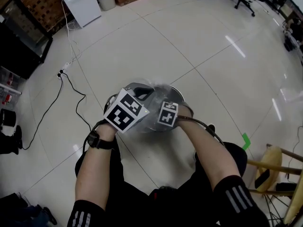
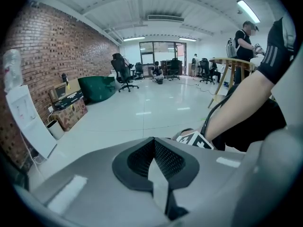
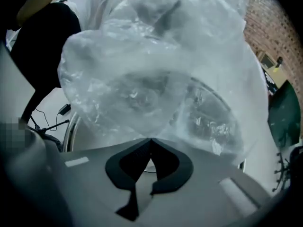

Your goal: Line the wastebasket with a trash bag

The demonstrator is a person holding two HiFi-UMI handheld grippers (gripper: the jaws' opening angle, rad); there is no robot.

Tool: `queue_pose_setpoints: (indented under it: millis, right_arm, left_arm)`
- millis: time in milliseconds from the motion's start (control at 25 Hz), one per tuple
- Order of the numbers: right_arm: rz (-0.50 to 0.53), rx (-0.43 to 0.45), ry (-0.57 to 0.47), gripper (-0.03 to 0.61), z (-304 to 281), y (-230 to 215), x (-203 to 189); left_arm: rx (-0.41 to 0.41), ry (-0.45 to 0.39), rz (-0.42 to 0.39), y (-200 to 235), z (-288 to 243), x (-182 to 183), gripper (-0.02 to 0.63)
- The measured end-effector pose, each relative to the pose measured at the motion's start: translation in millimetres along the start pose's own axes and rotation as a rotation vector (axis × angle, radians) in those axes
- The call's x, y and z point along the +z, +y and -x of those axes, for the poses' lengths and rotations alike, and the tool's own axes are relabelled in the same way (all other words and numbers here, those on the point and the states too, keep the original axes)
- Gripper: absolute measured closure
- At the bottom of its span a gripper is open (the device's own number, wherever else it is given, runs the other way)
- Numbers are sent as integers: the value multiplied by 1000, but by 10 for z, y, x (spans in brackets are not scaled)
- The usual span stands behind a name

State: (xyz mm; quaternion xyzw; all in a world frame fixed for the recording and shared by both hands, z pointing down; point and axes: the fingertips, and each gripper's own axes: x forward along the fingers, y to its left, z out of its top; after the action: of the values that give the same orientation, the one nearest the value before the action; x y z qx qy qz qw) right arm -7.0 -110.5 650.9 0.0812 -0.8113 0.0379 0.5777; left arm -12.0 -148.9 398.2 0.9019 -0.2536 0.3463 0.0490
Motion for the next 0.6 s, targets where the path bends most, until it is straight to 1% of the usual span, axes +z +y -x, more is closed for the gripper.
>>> queue_pose_setpoints:
  millis: [80, 200, 360, 400, 440, 480, 600]
  right_arm:
    - [7, 19, 13, 571, -110, 3, 10]
    - [12, 22, 3, 571, -194, -24, 64]
    - [-39, 41, -35, 567, -145, -53, 99]
    - [-52, 46, -49, 536, -87, -63, 120]
    - [-61, 51, -63, 484, -10, -74, 140]
    - [-61, 55, -75, 466, 84, -84, 156]
    - [-36, 60, -94, 455, 450, -123, 147]
  left_arm:
    - [-5, 13, 14, 20, -32, -36, 620]
    - [-4, 48, 9, 52, -78, -123, 620]
    - [-5, 77, 12, 74, -154, -219, 620]
    - [-9, 83, 8, 69, -166, -229, 620]
    - [-13, 84, 1, 60, -173, -220, 620]
    - [-18, 80, -4, 50, -177, -204, 620]
    - [-35, 84, 6, 14, -201, -228, 620]
